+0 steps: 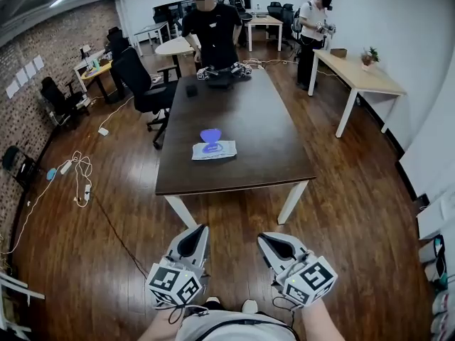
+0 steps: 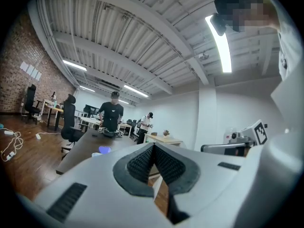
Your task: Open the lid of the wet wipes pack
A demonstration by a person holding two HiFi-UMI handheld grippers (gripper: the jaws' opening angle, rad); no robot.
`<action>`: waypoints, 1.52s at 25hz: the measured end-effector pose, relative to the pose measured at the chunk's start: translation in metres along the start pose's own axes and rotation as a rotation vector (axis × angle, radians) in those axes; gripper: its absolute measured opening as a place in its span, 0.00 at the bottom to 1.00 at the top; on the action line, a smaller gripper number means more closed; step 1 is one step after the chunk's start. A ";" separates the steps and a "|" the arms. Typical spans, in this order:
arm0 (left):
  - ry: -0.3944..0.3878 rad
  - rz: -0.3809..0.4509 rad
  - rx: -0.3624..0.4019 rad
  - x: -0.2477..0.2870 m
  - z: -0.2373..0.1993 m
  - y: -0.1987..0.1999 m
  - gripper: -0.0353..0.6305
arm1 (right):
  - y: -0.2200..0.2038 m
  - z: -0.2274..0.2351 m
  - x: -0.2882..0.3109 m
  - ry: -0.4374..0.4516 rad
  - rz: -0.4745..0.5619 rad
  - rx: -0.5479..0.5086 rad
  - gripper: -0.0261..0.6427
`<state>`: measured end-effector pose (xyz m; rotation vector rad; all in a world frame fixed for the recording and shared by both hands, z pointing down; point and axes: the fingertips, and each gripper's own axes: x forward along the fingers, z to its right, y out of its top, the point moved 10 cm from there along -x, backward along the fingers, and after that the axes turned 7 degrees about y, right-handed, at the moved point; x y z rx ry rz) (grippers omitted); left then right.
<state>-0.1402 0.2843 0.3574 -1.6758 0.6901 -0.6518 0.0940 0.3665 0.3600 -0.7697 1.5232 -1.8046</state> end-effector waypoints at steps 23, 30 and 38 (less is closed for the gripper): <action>-0.103 -0.021 -0.015 -0.008 -0.050 0.020 0.06 | 0.009 -0.033 0.037 -0.104 0.007 0.002 0.05; -0.103 -0.021 -0.019 -0.009 -0.055 0.015 0.06 | 0.005 -0.034 0.041 -0.102 -0.004 -0.009 0.05; -0.106 -0.015 -0.025 -0.004 -0.074 0.018 0.06 | 0.008 -0.033 0.061 -0.094 -0.011 -0.016 0.05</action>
